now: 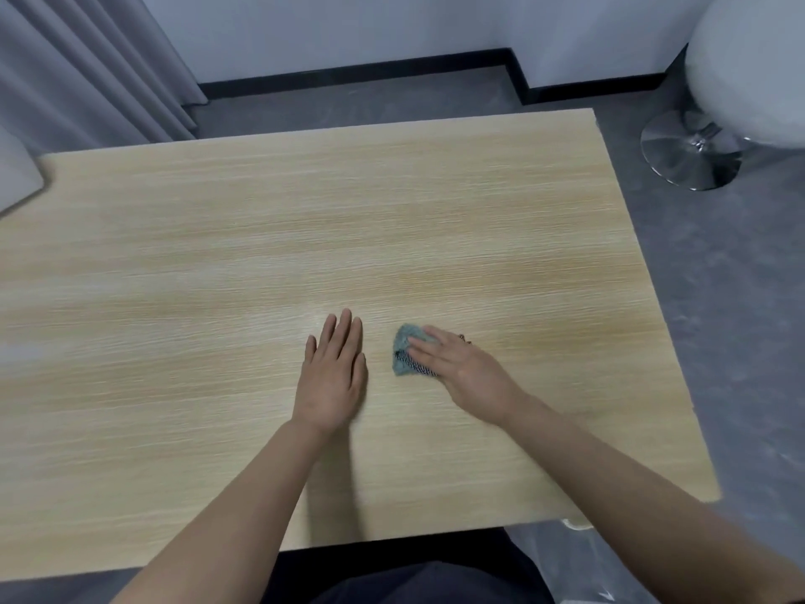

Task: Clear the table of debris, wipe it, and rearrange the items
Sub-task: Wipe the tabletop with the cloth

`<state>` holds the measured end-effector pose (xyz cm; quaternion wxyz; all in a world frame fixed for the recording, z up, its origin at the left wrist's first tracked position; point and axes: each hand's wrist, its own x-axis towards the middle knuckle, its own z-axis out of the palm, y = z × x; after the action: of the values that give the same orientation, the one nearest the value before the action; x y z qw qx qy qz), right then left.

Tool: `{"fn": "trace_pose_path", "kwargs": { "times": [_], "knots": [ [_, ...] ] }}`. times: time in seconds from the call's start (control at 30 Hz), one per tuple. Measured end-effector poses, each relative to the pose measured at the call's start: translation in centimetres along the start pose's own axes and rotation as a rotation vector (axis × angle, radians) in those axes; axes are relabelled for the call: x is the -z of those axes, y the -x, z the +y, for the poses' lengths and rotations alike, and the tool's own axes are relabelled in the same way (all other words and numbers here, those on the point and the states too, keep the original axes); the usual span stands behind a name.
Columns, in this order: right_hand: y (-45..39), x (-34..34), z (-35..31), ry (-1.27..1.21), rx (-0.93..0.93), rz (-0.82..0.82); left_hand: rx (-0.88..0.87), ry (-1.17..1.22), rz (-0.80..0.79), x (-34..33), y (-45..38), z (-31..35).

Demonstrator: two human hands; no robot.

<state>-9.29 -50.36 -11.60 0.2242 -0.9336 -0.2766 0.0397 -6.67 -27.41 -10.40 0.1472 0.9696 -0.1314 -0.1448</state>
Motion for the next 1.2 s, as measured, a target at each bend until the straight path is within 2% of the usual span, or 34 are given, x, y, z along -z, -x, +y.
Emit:
{"fn": "trace_pose_path", "kwargs": {
  "times": [0.1, 0.13, 0.27, 0.33, 0.4, 0.5, 0.63, 0.7, 0.83, 0.93, 1.07, 1.2],
  "knots": [
    [-0.4, 1.3, 1.9, 0.03, 0.071, -0.089, 0.004, -0.014, -0.017, -0.2, 0.6, 0.1],
    [-1.2, 2.0, 2.7, 0.032, 0.027, -0.088, 0.004, -0.015, -0.019, -0.3, 0.9, 0.1],
    [-4.3, 3.3, 5.5, 0.007, -0.37, -0.004, 0.008, -0.012, -0.031, -0.6, 2.6, 0.3],
    [-4.3, 2.4, 4.8, -0.028, -0.406, 0.048, 0.001, -0.008, -0.047, -0.8, 3.6, 0.4],
    [-2.9, 0.9, 2.6, -0.021, -0.317, 0.064, -0.008, -0.004, -0.059, -0.8, 4.4, 0.2],
    [1.8, -0.6, -1.7, -0.064, -0.084, 0.093, -0.037, -0.015, -0.069, -0.8, 5.2, -0.1],
    [5.7, -1.2, -3.5, -0.076, 0.184, -0.143, -0.049, -0.047, -0.101, -0.9, 6.3, -0.5],
    [4.3, 0.1, -1.8, -0.039, 0.112, -0.181, -0.048, -0.058, -0.107, -0.9, 6.8, -0.5],
    [0.4, 1.9, 1.7, 0.004, -0.234, -0.076, -0.033, -0.063, -0.112, -1.1, 7.9, -0.5],
    [0.2, 0.5, 0.4, -0.052, -0.304, 0.037, -0.021, -0.039, -0.104, -1.4, 8.8, -0.5],
    [5.4, -1.8, -3.8, -0.103, -0.102, 0.06, -0.013, -0.023, -0.094, -1.8, 9.7, -0.4],
    [10.4, -3.3, -5.8, -0.125, 0.175, -0.079, -0.03, -0.035, -0.086, -2.1, 10.4, -0.6]
  ]
}}
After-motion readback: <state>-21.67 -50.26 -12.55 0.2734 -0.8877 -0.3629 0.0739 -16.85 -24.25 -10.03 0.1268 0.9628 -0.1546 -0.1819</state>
